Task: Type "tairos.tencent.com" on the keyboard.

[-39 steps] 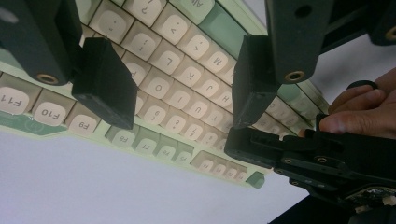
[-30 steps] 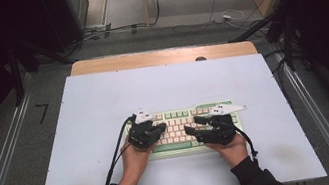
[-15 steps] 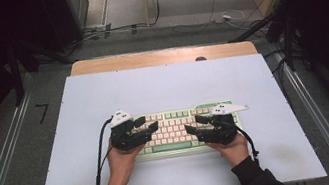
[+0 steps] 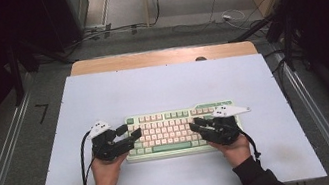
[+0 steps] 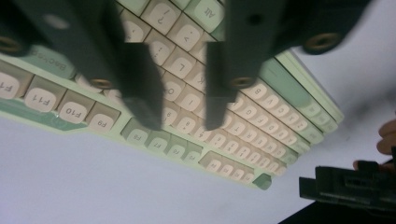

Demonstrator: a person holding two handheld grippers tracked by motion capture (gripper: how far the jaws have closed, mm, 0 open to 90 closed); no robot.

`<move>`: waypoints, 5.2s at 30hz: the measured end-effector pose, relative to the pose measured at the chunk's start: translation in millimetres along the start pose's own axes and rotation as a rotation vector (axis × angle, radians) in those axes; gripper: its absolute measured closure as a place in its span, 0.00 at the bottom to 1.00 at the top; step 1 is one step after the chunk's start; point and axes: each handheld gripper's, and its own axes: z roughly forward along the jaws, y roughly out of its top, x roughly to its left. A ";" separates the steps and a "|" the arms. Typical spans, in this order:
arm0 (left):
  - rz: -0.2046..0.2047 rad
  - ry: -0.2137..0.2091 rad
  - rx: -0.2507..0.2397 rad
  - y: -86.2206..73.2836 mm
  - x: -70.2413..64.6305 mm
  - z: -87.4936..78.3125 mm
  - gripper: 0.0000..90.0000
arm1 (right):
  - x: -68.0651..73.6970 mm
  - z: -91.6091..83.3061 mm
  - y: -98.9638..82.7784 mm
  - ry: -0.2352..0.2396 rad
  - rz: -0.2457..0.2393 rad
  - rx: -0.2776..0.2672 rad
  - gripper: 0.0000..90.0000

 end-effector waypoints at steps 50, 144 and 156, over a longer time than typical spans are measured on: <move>0.001 0.000 0.003 -2.7 -1.4 1.0 0.43 | -26.4 -19.5 -8.8 0.036 0.178 -0.102 0.37; 0.034 0.033 -0.043 -0.4 -3.6 4.7 0.46 | -1.5 39.0 5.3 -0.093 -0.036 0.138 0.97; 0.029 0.034 -0.050 -0.3 -3.0 3.8 0.46 | 1.8 22.8 12.0 -0.021 0.000 0.050 0.70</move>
